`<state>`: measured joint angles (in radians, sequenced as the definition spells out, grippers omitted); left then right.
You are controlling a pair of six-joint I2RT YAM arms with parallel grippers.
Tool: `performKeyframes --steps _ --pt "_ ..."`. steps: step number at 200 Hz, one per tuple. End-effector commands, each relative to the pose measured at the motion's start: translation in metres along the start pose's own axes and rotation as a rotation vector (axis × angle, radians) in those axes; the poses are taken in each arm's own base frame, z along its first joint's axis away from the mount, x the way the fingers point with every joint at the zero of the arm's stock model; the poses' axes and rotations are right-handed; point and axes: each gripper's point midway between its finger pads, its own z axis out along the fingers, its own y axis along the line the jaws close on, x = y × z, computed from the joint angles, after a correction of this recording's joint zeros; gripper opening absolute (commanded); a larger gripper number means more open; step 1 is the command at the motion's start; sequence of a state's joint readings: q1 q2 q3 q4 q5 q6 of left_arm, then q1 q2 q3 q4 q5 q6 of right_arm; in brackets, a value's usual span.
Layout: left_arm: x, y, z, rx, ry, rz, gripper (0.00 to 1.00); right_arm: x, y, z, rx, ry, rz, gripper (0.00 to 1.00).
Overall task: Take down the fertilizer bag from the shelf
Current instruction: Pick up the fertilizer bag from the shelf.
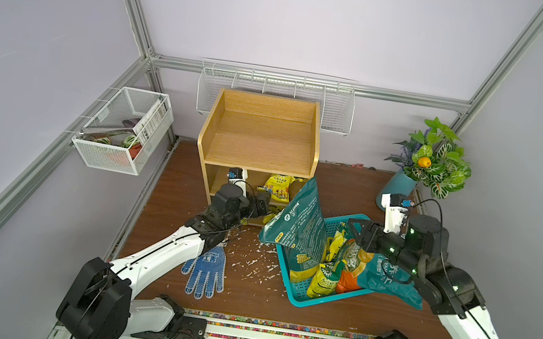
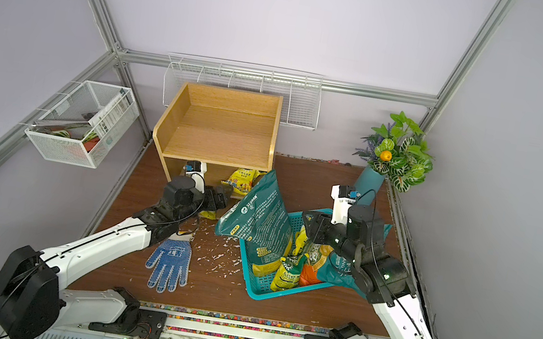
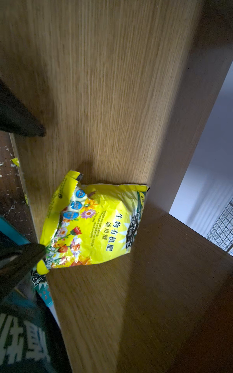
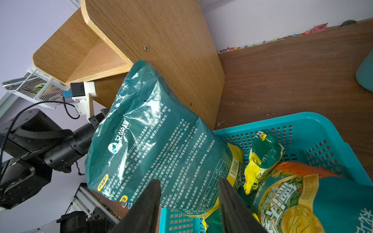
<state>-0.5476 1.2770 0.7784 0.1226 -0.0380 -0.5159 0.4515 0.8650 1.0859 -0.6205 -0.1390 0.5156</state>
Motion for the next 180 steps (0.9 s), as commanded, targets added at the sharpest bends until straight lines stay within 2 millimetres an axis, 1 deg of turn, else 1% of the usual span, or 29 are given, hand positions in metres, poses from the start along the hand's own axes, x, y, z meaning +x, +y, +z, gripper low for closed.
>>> performKeyframes --steps 1,23,48,65,78,94,114,162,180 --pt "-0.007 -0.014 0.042 0.098 0.019 -0.011 0.89 -0.004 0.003 -0.001 -0.003 -0.004 -0.025 0.52" --pt "-0.002 -0.008 0.036 0.119 -0.034 -0.043 0.89 -0.002 0.002 0.002 -0.005 0.001 -0.025 0.52" --pt "-0.006 -0.005 0.027 0.161 -0.151 -0.045 0.91 0.000 0.002 0.006 -0.012 0.008 -0.019 0.52" --pt "-0.007 -0.006 0.028 0.163 -0.160 -0.044 0.91 0.000 0.003 0.007 -0.019 0.010 -0.014 0.52" --pt "-0.005 -0.003 0.029 0.153 -0.154 -0.049 0.91 0.001 0.004 0.008 -0.023 0.011 -0.010 0.52" --pt "0.000 0.000 0.027 0.154 -0.152 -0.057 0.91 0.002 0.004 0.008 -0.024 0.009 -0.005 0.52" --pt "0.010 0.008 0.023 0.143 -0.150 -0.076 0.91 0.003 0.003 0.008 -0.028 0.003 0.004 0.52" --pt "0.036 0.028 0.001 0.130 -0.168 -0.159 0.91 0.005 0.003 0.008 -0.034 0.005 0.010 0.52" --pt "0.037 0.028 0.000 0.137 -0.172 -0.161 0.91 0.006 0.004 0.010 -0.037 0.010 0.012 0.52"
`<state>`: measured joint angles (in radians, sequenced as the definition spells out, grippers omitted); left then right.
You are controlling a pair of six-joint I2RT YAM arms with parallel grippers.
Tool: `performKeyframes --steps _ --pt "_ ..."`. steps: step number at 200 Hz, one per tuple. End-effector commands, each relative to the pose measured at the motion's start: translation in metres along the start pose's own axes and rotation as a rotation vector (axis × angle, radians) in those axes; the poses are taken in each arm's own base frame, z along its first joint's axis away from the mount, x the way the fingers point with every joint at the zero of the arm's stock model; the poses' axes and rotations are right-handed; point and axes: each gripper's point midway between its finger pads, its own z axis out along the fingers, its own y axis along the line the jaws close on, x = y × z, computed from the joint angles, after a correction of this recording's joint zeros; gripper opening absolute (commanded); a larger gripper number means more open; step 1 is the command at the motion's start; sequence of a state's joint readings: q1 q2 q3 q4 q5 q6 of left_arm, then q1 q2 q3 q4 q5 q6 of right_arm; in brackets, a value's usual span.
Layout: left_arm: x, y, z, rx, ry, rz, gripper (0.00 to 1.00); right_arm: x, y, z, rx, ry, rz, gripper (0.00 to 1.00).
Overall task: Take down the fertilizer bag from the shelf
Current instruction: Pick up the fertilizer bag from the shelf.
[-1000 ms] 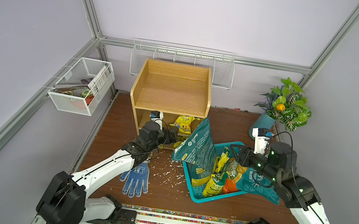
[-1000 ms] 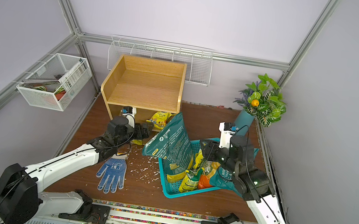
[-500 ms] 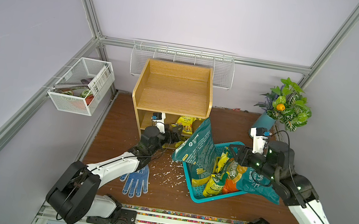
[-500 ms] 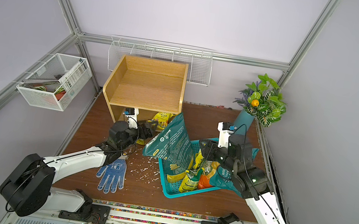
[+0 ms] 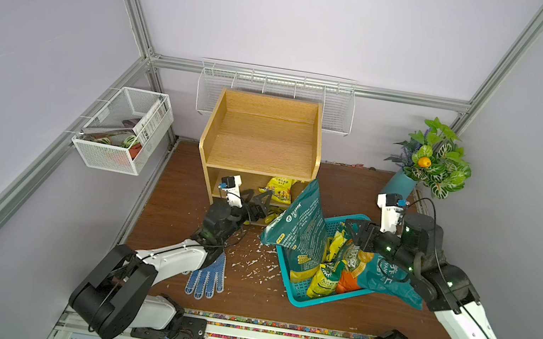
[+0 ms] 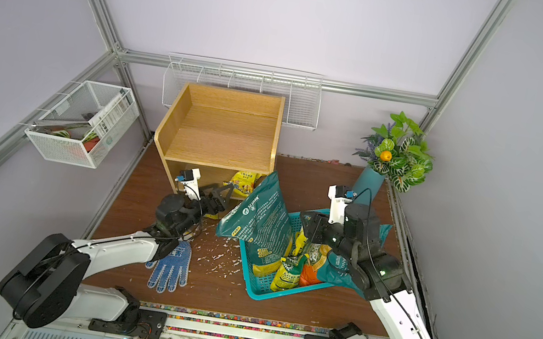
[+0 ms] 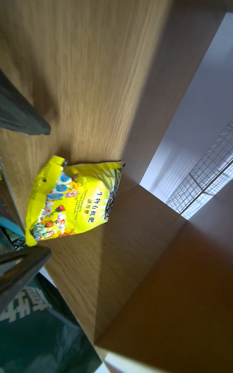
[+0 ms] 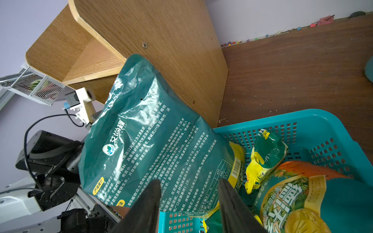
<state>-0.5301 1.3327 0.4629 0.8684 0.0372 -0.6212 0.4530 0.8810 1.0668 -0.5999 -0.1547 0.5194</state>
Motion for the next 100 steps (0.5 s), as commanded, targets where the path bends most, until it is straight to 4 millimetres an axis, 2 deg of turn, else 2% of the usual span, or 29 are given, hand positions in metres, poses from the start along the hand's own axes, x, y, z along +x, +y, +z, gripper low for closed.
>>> performKeyframes --steps 1,29,45,78,100 --pt "0.035 0.040 -0.008 -0.132 0.090 -0.048 0.91 0.001 0.005 0.002 -0.029 -0.011 0.006 0.52" --pt "0.027 0.030 0.008 -0.106 0.094 -0.023 0.91 0.002 0.006 0.003 -0.036 -0.007 0.007 0.52" --pt "0.025 0.031 0.021 -0.127 0.115 -0.004 0.91 0.004 0.006 0.003 -0.033 -0.006 0.007 0.52" --pt "0.045 0.053 0.037 -0.211 0.188 -0.002 0.88 0.006 0.004 -0.001 -0.032 -0.023 0.021 0.52" --pt "0.065 0.062 0.039 -0.245 0.264 -0.034 0.82 0.007 0.003 -0.002 -0.030 -0.025 0.023 0.52"
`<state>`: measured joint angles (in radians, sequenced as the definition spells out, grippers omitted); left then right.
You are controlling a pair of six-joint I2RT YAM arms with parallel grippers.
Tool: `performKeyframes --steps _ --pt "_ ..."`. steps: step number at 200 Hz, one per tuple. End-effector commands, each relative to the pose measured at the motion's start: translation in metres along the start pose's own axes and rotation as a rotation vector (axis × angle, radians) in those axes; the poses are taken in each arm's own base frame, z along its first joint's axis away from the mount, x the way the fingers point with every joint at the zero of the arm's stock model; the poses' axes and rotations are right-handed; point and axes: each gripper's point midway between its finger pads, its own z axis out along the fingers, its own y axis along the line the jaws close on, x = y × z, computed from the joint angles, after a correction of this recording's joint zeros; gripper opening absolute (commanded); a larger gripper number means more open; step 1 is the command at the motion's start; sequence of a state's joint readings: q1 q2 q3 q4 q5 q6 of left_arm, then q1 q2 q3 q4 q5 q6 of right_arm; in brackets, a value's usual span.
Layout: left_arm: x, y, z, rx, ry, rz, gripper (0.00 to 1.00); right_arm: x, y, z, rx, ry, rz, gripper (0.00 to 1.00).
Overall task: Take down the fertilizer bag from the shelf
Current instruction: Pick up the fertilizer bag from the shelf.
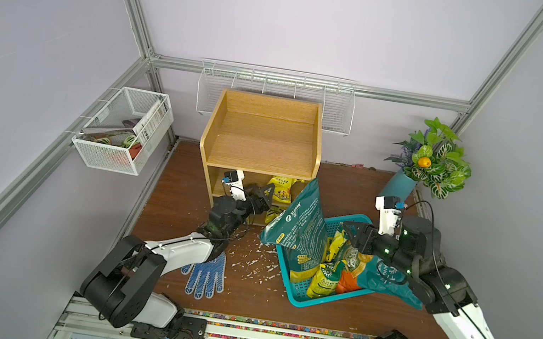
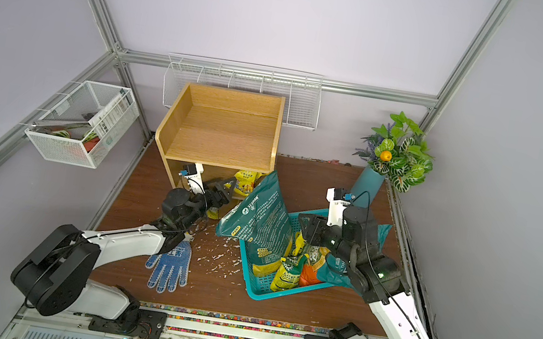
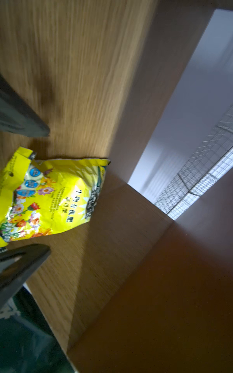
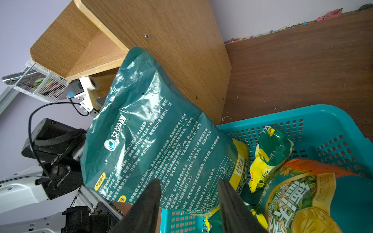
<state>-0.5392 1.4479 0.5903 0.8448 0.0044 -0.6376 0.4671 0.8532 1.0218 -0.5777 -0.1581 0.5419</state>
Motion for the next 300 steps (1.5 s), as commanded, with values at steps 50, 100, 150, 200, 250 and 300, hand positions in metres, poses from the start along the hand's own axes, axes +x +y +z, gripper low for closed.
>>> performKeyframes --steps 50,100,150,200,250,300 --pt "0.092 0.068 -0.010 -0.286 0.353 -0.058 0.83 -0.003 0.003 0.001 -0.023 -0.034 0.012 0.52" --pt "0.126 0.069 -0.011 -0.315 0.396 -0.309 0.83 -0.004 0.006 0.000 -0.035 -0.043 0.013 0.52" --pt "0.134 0.099 -0.034 -0.523 0.420 -0.333 0.84 -0.003 0.003 -0.007 -0.018 -0.052 0.006 0.52" --pt "0.114 0.090 -0.048 -0.569 0.484 -0.192 0.83 -0.003 0.003 -0.004 -0.026 -0.052 0.011 0.52" --pt "0.089 0.087 -0.051 -0.609 0.526 0.045 0.86 -0.002 0.003 -0.007 -0.028 -0.069 0.017 0.52" --pt "0.102 0.083 -0.018 -0.579 0.605 0.104 0.85 -0.007 0.005 -0.005 -0.029 -0.064 0.017 0.52"
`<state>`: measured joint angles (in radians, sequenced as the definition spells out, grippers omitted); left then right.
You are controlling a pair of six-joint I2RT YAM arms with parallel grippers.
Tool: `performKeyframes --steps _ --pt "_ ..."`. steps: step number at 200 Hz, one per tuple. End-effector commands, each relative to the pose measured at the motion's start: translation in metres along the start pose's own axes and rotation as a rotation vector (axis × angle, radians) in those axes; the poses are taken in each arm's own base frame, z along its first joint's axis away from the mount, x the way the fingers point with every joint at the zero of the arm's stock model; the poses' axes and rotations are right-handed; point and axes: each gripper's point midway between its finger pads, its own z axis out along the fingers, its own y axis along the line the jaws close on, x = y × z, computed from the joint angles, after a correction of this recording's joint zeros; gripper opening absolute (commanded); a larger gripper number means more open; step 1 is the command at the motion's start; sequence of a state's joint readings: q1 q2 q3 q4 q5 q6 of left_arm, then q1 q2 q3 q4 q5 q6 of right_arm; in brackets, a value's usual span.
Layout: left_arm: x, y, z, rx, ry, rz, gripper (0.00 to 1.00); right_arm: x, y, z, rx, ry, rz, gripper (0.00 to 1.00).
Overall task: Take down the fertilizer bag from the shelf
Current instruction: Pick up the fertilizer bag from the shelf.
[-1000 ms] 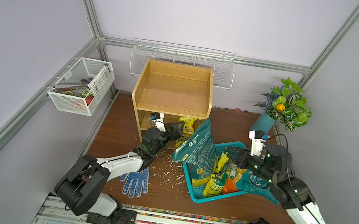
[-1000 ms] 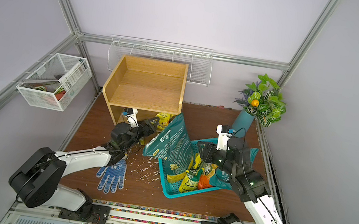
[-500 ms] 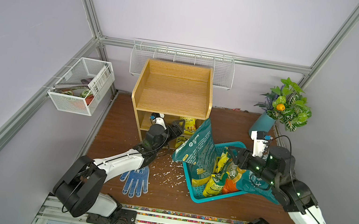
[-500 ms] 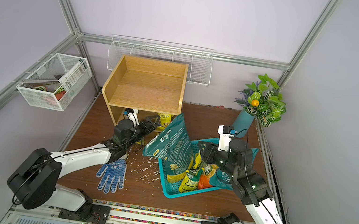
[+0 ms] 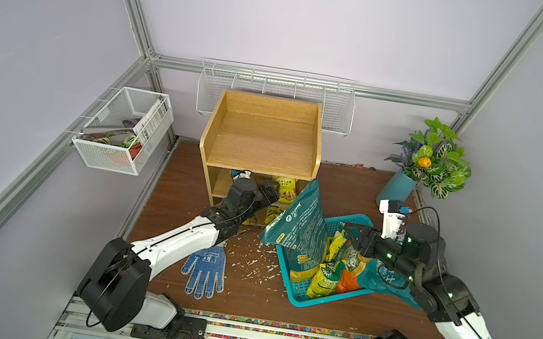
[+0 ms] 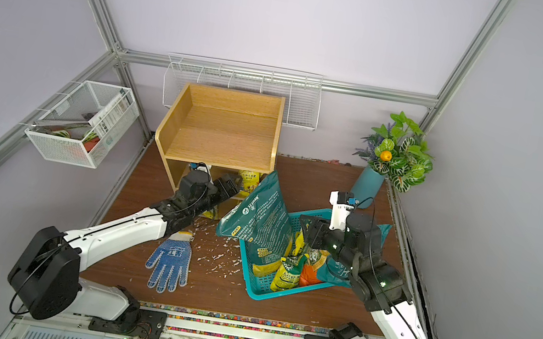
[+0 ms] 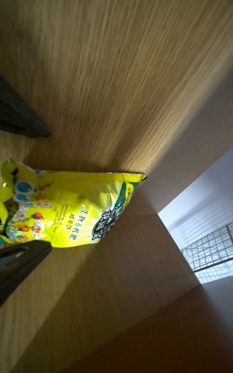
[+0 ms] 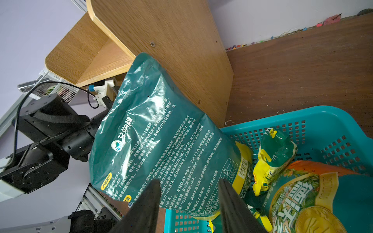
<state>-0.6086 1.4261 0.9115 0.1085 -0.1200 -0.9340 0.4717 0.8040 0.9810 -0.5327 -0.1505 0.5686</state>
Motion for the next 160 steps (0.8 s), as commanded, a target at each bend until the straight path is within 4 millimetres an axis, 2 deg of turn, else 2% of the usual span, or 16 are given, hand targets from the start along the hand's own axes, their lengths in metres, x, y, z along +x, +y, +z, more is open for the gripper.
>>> performKeyframes --steps 1,13,24,44,69,77,101,125,160 --pt "0.061 0.101 0.018 -0.344 0.281 0.366 0.85 -0.006 0.004 0.001 -0.007 -0.016 0.001 0.52" --pt "0.065 0.095 0.023 -0.321 0.294 0.376 0.78 -0.007 0.004 0.002 -0.004 -0.013 0.002 0.52" --pt "0.070 0.093 0.027 -0.304 0.318 0.376 0.64 -0.008 0.004 0.002 -0.008 -0.017 0.007 0.52" --pt "0.075 0.092 0.025 -0.291 0.335 0.377 0.30 -0.008 0.004 0.000 -0.009 -0.026 0.013 0.52" --pt "0.073 0.090 0.018 -0.277 0.330 0.382 0.10 -0.008 0.001 -0.004 0.005 -0.043 0.014 0.52" --pt "0.072 0.091 0.015 -0.281 0.328 0.380 0.00 -0.007 0.000 -0.005 0.007 -0.047 0.014 0.52" --pt "0.065 0.096 0.001 -0.325 0.312 0.381 0.00 -0.006 -0.001 -0.005 0.011 -0.042 0.012 0.52" --pt "0.054 0.094 -0.022 -0.324 0.263 0.380 0.00 -0.004 0.002 -0.001 -0.006 -0.026 0.012 0.52" --pt "0.027 0.065 -0.067 -0.185 0.130 0.341 0.00 0.001 0.012 0.011 -0.052 0.013 0.019 0.52"
